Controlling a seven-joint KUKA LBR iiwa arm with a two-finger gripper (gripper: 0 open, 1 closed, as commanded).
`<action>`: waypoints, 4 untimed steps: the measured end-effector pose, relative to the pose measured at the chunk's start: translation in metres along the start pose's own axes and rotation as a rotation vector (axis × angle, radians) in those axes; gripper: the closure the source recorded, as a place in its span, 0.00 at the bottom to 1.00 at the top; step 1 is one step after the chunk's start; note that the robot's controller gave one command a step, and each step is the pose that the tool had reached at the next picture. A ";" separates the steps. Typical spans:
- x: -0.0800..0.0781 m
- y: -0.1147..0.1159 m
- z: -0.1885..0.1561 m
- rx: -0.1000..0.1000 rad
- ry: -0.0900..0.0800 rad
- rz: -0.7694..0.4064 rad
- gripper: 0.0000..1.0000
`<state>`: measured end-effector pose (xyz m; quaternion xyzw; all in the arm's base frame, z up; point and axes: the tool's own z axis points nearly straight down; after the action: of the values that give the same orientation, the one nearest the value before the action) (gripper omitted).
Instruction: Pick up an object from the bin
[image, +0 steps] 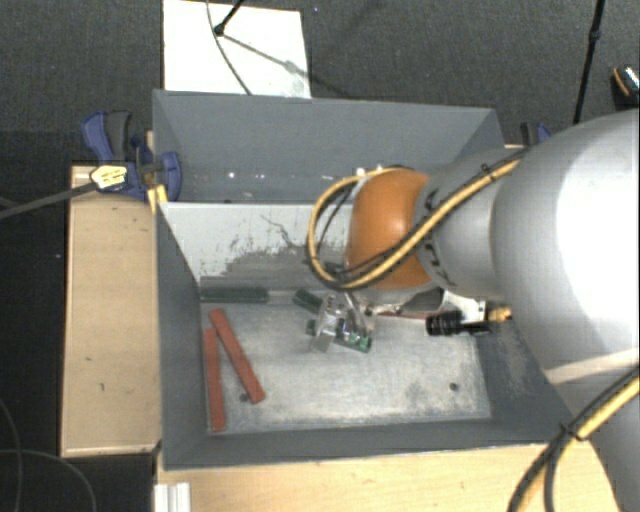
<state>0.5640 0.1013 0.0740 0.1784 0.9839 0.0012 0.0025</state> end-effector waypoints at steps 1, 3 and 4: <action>-0.018 -0.034 -0.003 0.001 -0.002 0.190 1.00; -0.017 -0.034 -0.002 0.002 -0.001 0.186 1.00; -0.019 -0.060 -0.007 0.005 0.005 0.239 1.00</action>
Offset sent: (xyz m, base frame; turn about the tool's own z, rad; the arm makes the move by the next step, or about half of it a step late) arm 0.0036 -0.0373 0.0018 0.1915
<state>0.5604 0.0386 0.0807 0.2944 0.9557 -0.0003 -0.0006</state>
